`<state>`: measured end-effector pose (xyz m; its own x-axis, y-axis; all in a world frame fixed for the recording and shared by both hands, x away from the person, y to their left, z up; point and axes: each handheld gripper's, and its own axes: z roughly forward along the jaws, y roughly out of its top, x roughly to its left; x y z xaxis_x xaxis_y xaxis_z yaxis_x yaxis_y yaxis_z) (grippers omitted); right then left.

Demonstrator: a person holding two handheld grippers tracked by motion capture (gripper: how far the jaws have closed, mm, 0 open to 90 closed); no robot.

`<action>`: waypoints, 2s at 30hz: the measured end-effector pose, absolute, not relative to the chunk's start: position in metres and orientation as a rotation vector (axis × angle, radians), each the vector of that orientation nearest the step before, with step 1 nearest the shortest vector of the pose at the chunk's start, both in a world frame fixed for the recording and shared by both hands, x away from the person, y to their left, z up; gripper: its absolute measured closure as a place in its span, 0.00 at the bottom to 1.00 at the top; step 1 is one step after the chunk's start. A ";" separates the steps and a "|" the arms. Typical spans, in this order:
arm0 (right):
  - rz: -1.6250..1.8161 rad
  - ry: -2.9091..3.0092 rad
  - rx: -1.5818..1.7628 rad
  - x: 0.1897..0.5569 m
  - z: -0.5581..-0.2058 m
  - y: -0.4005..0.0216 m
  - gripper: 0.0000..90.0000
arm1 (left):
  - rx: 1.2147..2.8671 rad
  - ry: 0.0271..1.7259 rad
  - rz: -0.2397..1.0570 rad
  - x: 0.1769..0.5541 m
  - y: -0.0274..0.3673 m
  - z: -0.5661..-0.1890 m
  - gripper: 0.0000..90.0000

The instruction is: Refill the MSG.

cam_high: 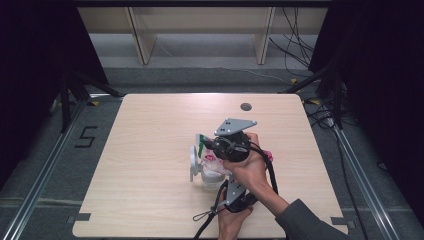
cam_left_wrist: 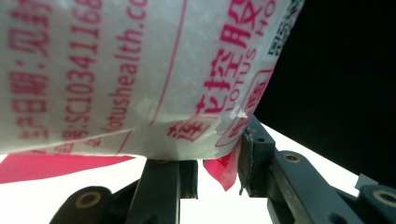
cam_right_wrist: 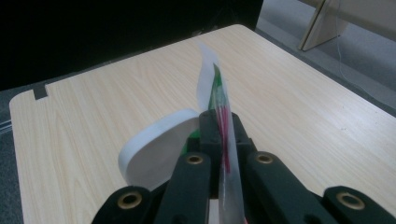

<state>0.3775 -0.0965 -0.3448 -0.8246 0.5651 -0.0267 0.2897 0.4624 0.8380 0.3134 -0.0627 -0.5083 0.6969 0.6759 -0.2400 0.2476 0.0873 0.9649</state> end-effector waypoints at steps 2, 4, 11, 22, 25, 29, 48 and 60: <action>1.288 2.412 0.723 0.377 -0.346 -0.095 1.00 | 1.396 0.824 0.332 0.312 -0.070 -0.508 0.79; 1.296 2.418 0.732 0.377 -0.345 -0.096 1.00 | 1.487 0.800 0.376 0.313 -0.063 -0.508 0.79; 1.302 2.409 0.734 0.378 -0.344 -0.097 1.00 | 1.487 0.798 0.378 0.313 -0.063 -0.508 0.79; 1.294 2.412 0.722 0.378 -0.345 -0.094 1.00 | 1.486 0.800 0.379 0.313 -0.063 -0.508 0.79; 1.293 2.417 0.721 0.378 -0.344 -0.096 1.00 | 1.489 0.797 0.382 0.313 -0.062 -0.508 0.79; 1.281 2.422 0.740 0.377 -0.345 -0.094 1.00 | 1.405 0.814 0.344 0.313 -0.068 -0.507 0.79; 1.262 2.421 0.698 0.378 -0.344 -0.088 1.00 | 1.392 0.820 0.345 0.313 -0.067 -0.506 0.79; 1.258 2.407 0.699 0.378 -0.345 -0.088 1.00 | 1.389 0.815 0.336 0.313 -0.067 -0.506 0.79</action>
<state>0.3779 -0.0877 -0.3446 -0.8229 0.5643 -0.0664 0.2675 0.4879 0.8309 0.3135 -0.0675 -0.5057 0.6915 0.6529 -0.3091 0.2459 0.1895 0.9506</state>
